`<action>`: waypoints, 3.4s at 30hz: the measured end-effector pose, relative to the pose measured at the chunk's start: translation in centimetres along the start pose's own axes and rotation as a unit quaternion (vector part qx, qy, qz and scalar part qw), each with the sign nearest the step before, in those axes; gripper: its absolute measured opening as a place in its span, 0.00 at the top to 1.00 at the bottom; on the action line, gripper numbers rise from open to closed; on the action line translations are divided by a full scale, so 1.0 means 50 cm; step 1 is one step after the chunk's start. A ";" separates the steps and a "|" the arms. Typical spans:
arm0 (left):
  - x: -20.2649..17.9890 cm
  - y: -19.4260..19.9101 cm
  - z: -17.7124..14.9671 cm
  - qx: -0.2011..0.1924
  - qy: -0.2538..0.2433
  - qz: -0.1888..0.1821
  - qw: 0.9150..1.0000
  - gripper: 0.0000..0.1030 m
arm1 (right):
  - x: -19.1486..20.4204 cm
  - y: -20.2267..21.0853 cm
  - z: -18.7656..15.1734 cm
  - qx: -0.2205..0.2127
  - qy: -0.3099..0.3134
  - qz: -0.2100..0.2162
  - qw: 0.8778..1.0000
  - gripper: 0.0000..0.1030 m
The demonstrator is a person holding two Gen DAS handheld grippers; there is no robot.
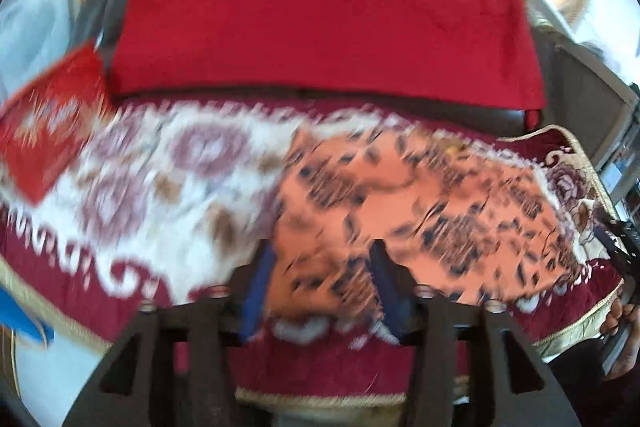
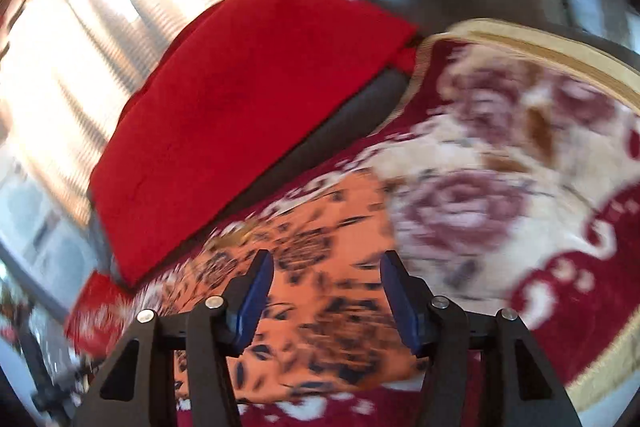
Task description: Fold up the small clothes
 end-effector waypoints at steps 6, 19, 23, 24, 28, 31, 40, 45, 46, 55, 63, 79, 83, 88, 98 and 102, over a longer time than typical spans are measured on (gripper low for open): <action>-0.092 -0.128 0.033 0.051 -0.048 -0.019 0.997 0.33 | 0.059 -0.127 -0.071 0.090 0.021 -0.001 0.996 0.44; -0.075 -0.267 -0.011 0.138 -0.062 0.002 0.989 0.25 | 0.098 -0.219 -0.033 0.126 0.029 -0.015 0.992 0.46; -0.092 -0.278 0.032 0.122 -0.066 -0.005 0.990 0.25 | 0.120 -0.290 -0.043 0.173 0.023 -0.016 0.984 0.46; -0.093 -0.291 0.032 0.127 -0.066 -0.002 0.990 0.25 | 0.112 -0.310 -0.053 0.186 0.014 -0.020 0.982 0.47; -0.090 -0.364 -0.003 0.169 -0.052 0.008 0.984 0.23 | 0.100 -0.311 -0.060 0.180 -0.003 -0.011 0.984 0.47; -0.097 -0.351 -0.004 0.159 -0.066 0.016 0.985 0.22 | 0.093 -0.260 -0.053 0.163 -0.001 0.002 0.987 0.47; -0.076 -0.230 -0.038 0.109 -0.045 -0.005 0.993 0.22 | -0.035 -0.061 -0.109 0.137 -0.123 0.104 0.977 0.30; -0.035 -0.242 -0.104 0.123 -0.038 0.019 0.991 0.19 | -0.125 -0.020 -0.182 0.138 -0.224 0.136 0.955 0.29; -0.034 -0.244 -0.107 0.112 -0.044 0.020 0.993 0.14 | -0.132 -0.020 -0.192 0.137 -0.228 0.131 0.955 0.29; -0.046 -0.202 -0.068 0.078 -0.039 0.009 0.996 0.12 | -0.134 -0.096 -0.197 0.128 -0.289 0.126 0.940 0.29; -0.036 -0.176 -0.049 0.048 -0.029 0.010 0.998 0.12 | -0.092 -0.166 -0.150 0.110 -0.271 0.107 0.950 0.38; -0.004 -0.109 -0.013 0.000 -0.021 0.018 1.000 0.12 | -0.028 -0.116 -0.107 0.057 -0.156 0.041 0.985 0.77; 0.007 -0.098 -0.011 -0.006 -0.016 0.022 1.000 0.12 | 0.053 -0.070 -0.067 0.029 -0.091 0.050 0.994 0.77; 0.034 -0.083 -0.007 -0.012 -0.004 0.028 1.000 0.12 | 0.194 -0.032 -0.040 0.014 -0.029 0.086 0.996 0.77; 0.210 -0.049 -0.013 -0.009 0.079 0.079 0.994 0.12 | 0.440 -0.078 -0.143 0.095 0.021 0.167 0.981 0.77; 0.290 -0.026 -0.024 -0.011 0.117 0.106 0.987 0.12 | 0.516 -0.144 -0.258 0.161 0.039 0.180 0.970 0.77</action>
Point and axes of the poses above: each gripper's, at about its wrist camera, not at the fingertips, and y roughly against the way its jaws point, x to its left, z to its top, the point moved 7 cm from there along -y, roughly the way its jaws point, and after that the axes turned 10 degrees about -z, right-handed, at the moved point
